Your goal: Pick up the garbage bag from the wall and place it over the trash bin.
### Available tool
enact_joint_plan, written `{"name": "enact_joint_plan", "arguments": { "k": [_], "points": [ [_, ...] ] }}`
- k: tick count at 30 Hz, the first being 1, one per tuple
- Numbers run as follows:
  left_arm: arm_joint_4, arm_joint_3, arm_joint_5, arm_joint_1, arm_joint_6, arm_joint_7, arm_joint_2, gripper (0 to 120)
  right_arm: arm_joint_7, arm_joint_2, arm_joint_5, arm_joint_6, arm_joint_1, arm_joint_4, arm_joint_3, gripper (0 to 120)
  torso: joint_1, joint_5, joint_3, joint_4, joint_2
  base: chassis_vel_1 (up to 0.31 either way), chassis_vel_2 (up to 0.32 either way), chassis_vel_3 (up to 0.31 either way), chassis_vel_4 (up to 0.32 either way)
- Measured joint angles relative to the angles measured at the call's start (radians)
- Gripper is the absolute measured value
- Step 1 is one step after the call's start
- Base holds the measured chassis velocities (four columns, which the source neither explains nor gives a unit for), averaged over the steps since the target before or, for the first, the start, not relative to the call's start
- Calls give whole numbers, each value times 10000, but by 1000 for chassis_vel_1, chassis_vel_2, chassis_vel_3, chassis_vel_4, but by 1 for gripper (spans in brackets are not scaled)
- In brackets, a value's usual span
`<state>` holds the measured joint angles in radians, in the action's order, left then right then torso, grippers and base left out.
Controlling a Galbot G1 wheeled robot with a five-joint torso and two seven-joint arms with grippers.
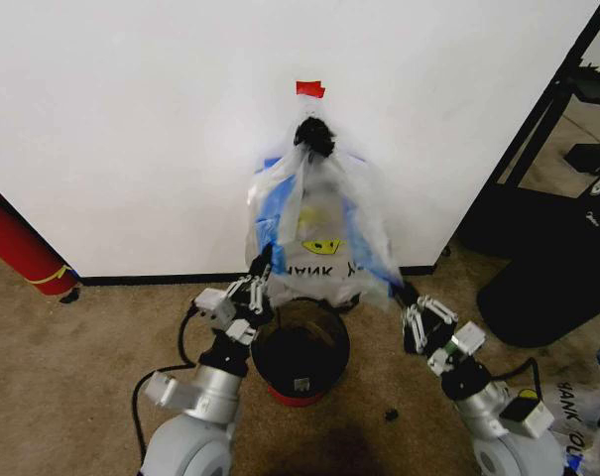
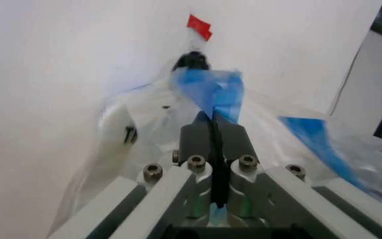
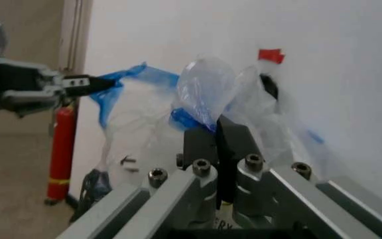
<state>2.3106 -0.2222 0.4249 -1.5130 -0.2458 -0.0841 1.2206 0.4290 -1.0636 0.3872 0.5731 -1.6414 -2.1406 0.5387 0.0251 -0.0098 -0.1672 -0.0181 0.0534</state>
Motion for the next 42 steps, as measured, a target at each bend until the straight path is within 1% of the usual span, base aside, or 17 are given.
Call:
{"name": "enact_joint_plan", "arguments": {
  "k": [3,5,7,10,13,15,17,21,22,26,27,32,34,40,42],
  "points": [
    [-20,-127,-194,-269,-152,-149,-101,0,330,-22,-23,204,-523,-138,174,0,0,-1,0,-1,0,0,0,0,0],
    [-18,-193,-313,-347,-175,-210,-122,0,540,-43,-4,285,-617,-150,267,0,0,0,0,-2,0,0,0,0,0],
    [-7,-319,-494,-471,-181,-303,-161,0,930,-57,36,391,-738,-163,446,0,0,-1,0,0,0,0,0,0,0],
    [90,-749,-735,-716,-146,-598,-299,0,1937,-56,115,625,-999,-198,915,0,0,-1,0,0,0,0,0,0,0],
    [174,-889,-739,-755,-142,-728,-315,0,2220,-61,139,746,-994,-198,1094,0,0,-2,-1,0,0,0,0,0,0],
    [325,-974,-734,-776,-199,-796,-276,0,2272,-113,282,860,-819,-184,1116,0,0,-2,-1,0,-2,0,0,0,0],
    [487,-1022,-702,-766,-351,-809,-178,0,1845,-250,442,902,-403,-175,867,0,1,-2,-1,0,-1,0,0,0,0],
    [528,-1041,-663,-690,-530,-790,-78,0,1359,-437,461,904,81,-97,579,0,1,-2,-1,3,-2,0,0,0,0],
    [501,-1002,-570,-603,-607,-755,-46,0,1220,-581,357,904,458,109,417,0,1,-3,-1,1,-2,0,0,0,0],
    [7,-823,-399,-337,-762,-656,23,0,1201,-848,-155,1002,1275,896,176,0,2,-3,-2,1,-2,0,0,0,0],
    [7,-823,-399,-337,-762,-656,23,0,1201,-848,-155,1002,1275,896,176,0,2,-3,-2,1,-2,0,0,0,0],
    [-915,-802,-279,99,-1054,-546,137,0,1229,-1371,-755,1353,2110,2068,-127,0,2,-2,-3,1,-2,0,0,0,0],
    [-1041,-808,-248,184,-1081,-545,154,0,1232,-1445,-819,1387,2209,2202,-166,0,2,-3,-3,1,-3,0,0,0,0],
    [-1859,-1158,-206,950,-1253,-617,253,0,1235,-1752,-1026,1501,2703,3000,-494,0,2,-3,-3,0,-3,0,0,0,0],
    [-1899,-1224,-177,1020,-1258,-655,236,0,1236,-1774,-1050,1519,2738,3068,-548,0,2,-3,-3,0,-3,0,0,0,0]
  ]
}}
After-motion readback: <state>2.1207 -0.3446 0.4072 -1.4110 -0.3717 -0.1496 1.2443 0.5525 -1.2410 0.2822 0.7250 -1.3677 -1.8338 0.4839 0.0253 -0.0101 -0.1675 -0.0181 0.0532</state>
